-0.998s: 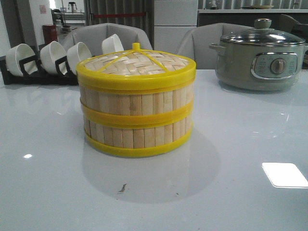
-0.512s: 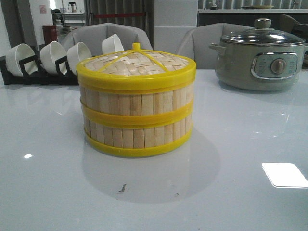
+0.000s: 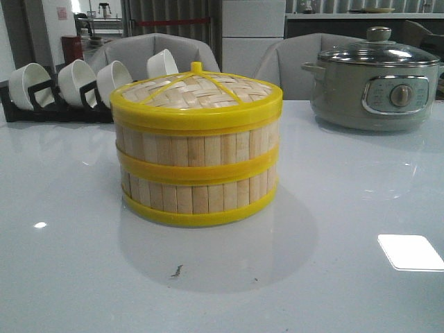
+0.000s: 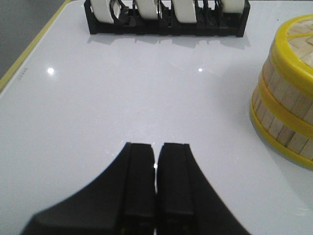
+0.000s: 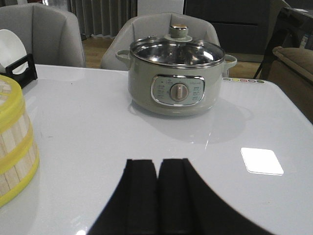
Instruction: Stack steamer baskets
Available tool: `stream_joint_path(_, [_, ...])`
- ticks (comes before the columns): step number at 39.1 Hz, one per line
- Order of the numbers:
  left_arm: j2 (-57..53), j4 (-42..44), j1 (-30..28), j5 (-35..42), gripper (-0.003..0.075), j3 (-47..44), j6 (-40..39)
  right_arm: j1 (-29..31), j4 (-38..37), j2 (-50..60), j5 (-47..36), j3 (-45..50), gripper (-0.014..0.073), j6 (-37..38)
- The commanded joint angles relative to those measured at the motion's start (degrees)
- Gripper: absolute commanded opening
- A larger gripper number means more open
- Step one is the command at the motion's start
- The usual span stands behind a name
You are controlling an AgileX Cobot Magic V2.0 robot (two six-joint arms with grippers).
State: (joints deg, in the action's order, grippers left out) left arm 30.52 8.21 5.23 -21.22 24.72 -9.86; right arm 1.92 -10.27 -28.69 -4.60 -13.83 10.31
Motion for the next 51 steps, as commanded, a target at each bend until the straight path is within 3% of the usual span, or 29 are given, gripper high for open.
stream_joint_path(1, [-2.85,0.62,0.44,5.84,0.0091,0.83,-0.5,0.46,-0.67,-0.01,-4.35,-1.68,0.0067,-0.45])
stream_joint_path(21, [-26.94,-6.51,-0.09,26.37,0.0091,-25.35,-0.5,0.46,-0.72,-0.01,-4.35,-1.68,0.0067,-0.45])
stream_joint_path(28, [-31.77,-5.16,-0.09,20.36,0.0091,-25.12,-0.4,0.46,-0.72,-0.06,-4.35,-1.68,0.0067,-0.45])
stream_joint_path(51, [-31.64,-4.57,-0.09,19.99,0.0091,-25.12,-0.4,0.46,-0.72,-0.13,-4.29,-1.68,0.0067,-0.45])
